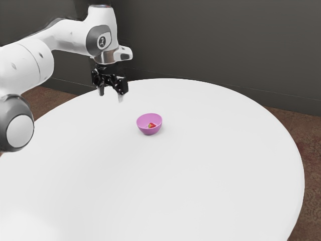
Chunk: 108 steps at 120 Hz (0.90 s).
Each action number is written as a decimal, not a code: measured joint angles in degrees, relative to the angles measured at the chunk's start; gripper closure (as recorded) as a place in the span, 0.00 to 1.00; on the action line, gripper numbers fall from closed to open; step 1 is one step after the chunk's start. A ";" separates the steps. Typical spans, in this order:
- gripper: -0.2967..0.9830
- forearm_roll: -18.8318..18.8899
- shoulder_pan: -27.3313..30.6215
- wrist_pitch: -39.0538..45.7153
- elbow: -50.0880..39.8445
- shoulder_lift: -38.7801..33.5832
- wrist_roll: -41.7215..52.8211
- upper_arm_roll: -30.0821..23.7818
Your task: Take strawberry from the bowl
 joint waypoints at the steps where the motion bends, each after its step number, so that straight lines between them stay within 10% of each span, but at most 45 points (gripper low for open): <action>1: 0.23 -0.01 0.23 0.32 0.00 0.51 0.13 -0.15; 108: 0.48 -0.03 0.07 13.28 10.18 17.41 5.38 -3.03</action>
